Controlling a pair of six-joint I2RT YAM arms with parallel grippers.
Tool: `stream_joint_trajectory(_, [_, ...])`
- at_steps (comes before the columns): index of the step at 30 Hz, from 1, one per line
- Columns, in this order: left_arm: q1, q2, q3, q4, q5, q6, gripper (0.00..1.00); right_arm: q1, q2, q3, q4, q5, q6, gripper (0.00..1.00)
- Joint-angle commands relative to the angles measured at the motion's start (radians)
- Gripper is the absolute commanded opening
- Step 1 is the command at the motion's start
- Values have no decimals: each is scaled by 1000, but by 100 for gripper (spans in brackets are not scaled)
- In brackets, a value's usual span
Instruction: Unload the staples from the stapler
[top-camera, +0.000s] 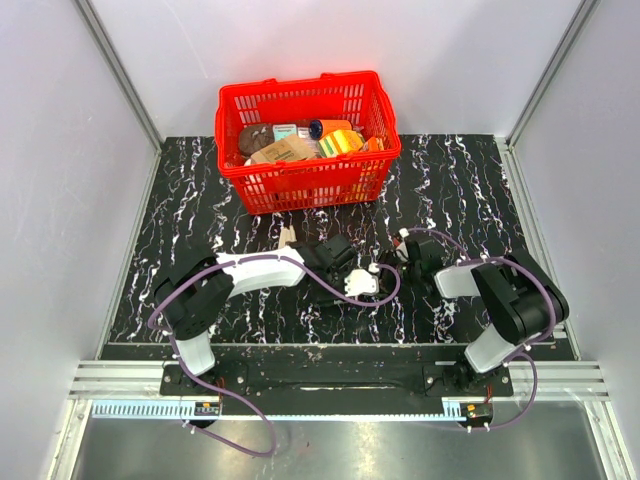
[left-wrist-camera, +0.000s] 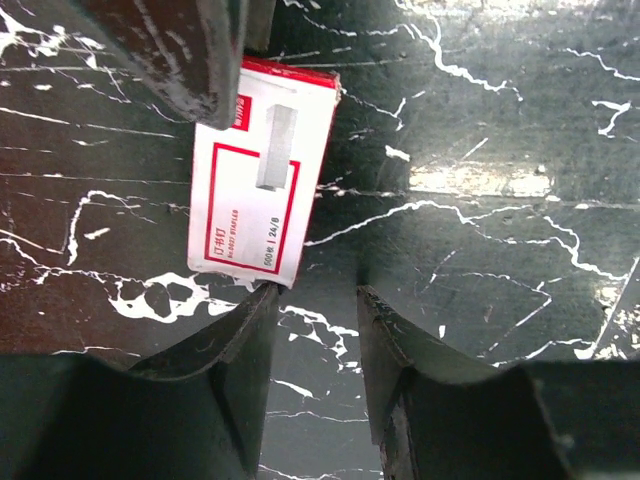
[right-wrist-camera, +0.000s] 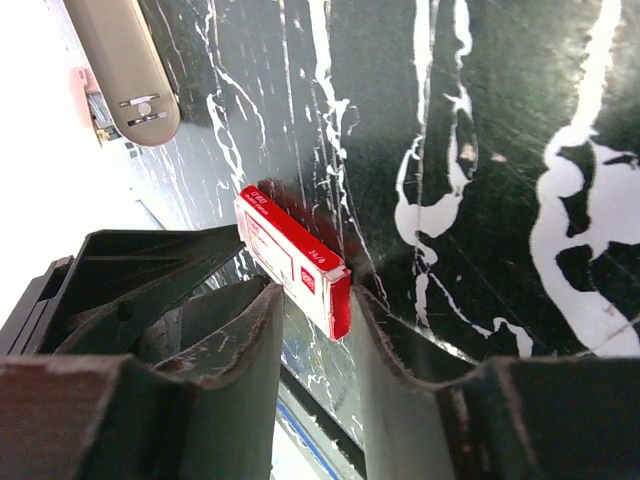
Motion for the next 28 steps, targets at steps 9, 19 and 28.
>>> stream_joint_trajectory(9, [47,-171,45,-193,148,-24,43,10,-132,116,-399,203,-150,77])
stream_joint_trajectory(19, [250,-424,236,-365,66,-113,99,8,-229,431,-785,413,-337,99])
stream_joint_trajectory(28, [431,-731,75,-320,-107,-200,99,8,-312,555,-825,396,-365,99])
